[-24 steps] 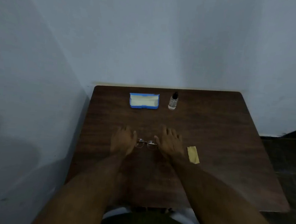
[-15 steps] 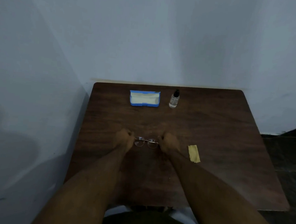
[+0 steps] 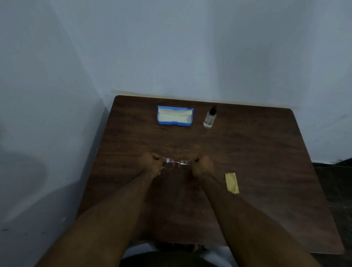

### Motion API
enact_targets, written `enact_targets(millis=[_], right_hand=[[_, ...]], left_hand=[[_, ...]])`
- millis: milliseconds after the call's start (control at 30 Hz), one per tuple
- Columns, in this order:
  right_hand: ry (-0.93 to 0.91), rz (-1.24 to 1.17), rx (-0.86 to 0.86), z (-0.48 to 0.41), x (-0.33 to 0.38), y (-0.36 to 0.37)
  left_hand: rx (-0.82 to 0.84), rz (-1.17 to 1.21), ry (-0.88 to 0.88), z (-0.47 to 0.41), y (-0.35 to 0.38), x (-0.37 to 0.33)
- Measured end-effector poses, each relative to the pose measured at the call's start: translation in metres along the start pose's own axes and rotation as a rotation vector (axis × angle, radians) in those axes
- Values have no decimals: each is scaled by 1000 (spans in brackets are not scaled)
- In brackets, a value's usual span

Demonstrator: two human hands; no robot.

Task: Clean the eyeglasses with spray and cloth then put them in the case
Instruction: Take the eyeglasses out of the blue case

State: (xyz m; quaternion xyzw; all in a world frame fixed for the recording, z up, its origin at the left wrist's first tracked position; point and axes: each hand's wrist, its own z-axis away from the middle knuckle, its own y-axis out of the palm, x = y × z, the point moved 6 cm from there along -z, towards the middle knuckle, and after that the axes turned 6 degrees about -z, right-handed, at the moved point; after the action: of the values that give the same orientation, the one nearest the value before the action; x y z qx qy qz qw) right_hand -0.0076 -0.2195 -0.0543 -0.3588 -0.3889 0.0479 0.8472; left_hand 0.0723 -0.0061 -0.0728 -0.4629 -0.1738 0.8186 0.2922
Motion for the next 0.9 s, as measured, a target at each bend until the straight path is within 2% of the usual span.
enact_targets(millis=[100, 233, 367, 467, 633, 767, 900], right_hand=[[-61, -92, -66, 2, 19, -21], [-254, -284, -164, 9, 56, -55], [-437, -558, -234, 27, 87, -96], [-559, -627, -269, 45, 103, -122], [-709, -731, -278, 73, 114, -151], [-820, -707, -359, 97, 121, -166], [-834, -708, -358, 103, 120, -171]], left_hand=[[-57, 184, 0, 10, -9, -21], [-117, 305, 90, 17, -29, -55], [-140, 473, 320, 39, -59, -100], [-165, 526, 464, 64, -81, -125], [-233, 392, 651, 103, -103, -146], [-407, 132, 903, 129, -113, -158], [-503, -178, 1108, 148, -114, -170]])
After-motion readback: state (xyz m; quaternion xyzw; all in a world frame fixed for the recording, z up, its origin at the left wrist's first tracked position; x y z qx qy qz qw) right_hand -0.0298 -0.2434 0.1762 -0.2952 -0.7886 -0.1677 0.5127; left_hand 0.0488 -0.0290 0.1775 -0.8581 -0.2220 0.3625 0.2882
